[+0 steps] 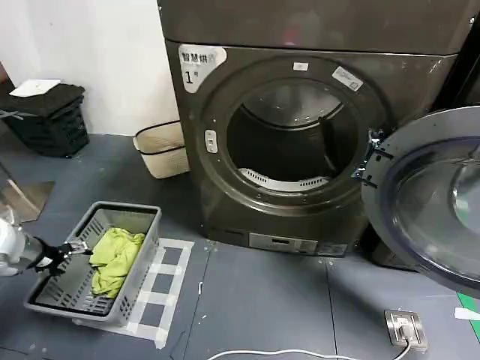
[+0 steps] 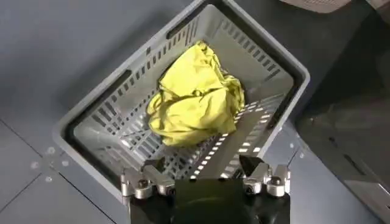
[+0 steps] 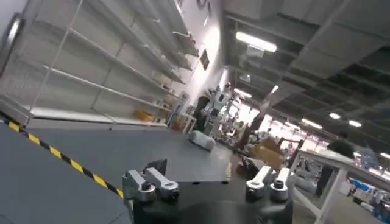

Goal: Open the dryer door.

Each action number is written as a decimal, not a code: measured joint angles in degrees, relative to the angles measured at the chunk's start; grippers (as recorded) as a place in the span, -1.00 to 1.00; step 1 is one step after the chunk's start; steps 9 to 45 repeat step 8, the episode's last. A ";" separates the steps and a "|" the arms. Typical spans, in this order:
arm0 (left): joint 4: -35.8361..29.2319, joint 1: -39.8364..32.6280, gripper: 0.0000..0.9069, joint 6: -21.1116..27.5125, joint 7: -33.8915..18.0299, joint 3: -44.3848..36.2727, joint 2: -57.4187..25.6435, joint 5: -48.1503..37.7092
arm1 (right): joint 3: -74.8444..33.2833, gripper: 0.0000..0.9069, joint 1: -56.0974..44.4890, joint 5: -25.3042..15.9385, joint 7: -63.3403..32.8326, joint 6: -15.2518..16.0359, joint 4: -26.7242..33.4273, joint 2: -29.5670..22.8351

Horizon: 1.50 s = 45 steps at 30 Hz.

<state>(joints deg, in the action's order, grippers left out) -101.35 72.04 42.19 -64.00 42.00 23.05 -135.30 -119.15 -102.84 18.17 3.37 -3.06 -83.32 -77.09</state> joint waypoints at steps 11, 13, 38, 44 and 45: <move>0.26 -0.15 1.00 0.00 0.00 0.00 -0.36 -0.26 | 0.21 1.00 0.18 -0.28 0.14 -0.13 -0.06 -0.03; 0.26 -0.15 1.00 0.00 0.00 0.00 -0.36 -0.26 | 0.21 1.00 0.18 -0.28 0.14 -0.13 -0.06 -0.03; 0.26 -0.15 1.00 0.00 0.00 0.00 -0.36 -0.26 | 0.21 1.00 0.18 -0.28 0.14 -0.13 -0.06 -0.03; 0.26 -0.15 1.00 0.00 0.00 0.00 -0.36 -0.26 | 0.21 1.00 0.18 -0.28 0.14 -0.13 -0.06 -0.03; 0.26 -0.15 1.00 0.00 0.00 0.00 -0.36 -0.26 | 0.21 1.00 0.18 -0.28 0.14 -0.13 -0.06 -0.03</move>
